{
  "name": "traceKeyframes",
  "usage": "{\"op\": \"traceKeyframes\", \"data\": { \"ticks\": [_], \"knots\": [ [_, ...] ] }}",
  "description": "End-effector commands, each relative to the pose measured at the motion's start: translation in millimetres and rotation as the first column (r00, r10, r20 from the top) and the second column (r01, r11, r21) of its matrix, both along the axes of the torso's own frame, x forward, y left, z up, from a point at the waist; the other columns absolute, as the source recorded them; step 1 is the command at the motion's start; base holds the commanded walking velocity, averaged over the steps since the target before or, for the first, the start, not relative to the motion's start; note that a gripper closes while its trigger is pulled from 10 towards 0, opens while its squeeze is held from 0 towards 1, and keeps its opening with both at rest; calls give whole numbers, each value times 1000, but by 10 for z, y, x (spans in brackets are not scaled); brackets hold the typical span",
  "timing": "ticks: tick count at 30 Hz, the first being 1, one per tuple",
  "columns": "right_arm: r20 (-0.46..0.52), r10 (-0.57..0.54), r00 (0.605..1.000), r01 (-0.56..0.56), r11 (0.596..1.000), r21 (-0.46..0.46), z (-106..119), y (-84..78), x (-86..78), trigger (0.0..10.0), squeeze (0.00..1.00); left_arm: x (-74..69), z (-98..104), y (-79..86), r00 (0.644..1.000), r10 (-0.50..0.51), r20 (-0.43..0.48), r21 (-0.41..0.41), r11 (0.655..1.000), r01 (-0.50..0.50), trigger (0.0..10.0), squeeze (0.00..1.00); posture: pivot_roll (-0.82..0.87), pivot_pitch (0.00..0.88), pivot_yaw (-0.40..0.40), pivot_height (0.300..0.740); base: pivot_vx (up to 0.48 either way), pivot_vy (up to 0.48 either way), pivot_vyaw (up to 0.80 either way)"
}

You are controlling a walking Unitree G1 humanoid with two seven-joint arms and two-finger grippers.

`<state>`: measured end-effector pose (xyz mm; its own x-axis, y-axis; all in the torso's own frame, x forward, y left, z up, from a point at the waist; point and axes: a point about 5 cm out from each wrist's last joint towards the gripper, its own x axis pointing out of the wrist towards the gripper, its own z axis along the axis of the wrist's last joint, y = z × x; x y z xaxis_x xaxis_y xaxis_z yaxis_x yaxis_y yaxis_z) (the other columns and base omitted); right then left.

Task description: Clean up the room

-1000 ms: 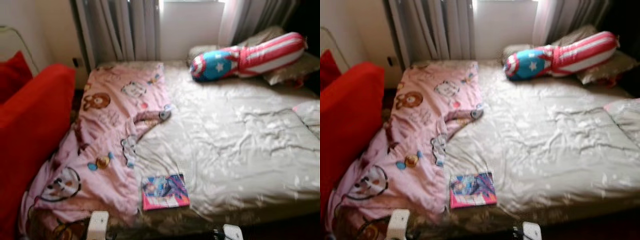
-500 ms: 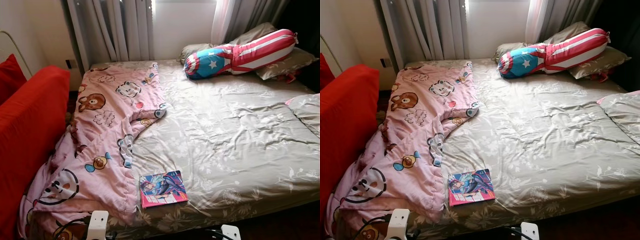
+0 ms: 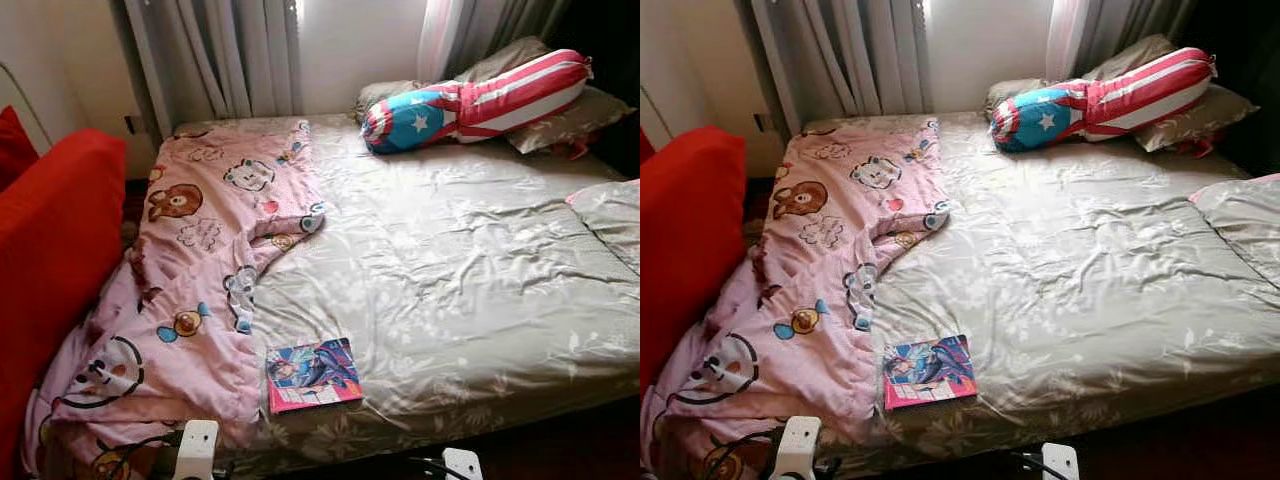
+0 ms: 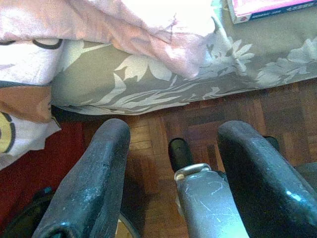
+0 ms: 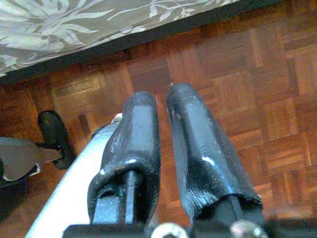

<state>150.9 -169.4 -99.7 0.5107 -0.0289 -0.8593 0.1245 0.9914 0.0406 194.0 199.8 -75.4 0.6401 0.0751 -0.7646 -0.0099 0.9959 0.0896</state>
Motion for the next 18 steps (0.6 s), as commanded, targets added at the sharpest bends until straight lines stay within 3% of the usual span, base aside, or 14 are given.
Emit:
{"op": "traceKeyframes", "data": {
  "ticks": [1,18],
  "knots": [
    [4,12,1000,-12,1000,-6,5,2,11,10000,0,-5,-1,5,1000,-7,-1,9,1000,7,10000,0,-43,0,-35,740,0,0,0],
    [9,3,1000,-3,1000,-10,6,-2,12,10000,0,-7,-5,-11,1000,-9,-4,0,1000,9,10000,0,-46,0,-38,740,0,0,738]
  ]
}}
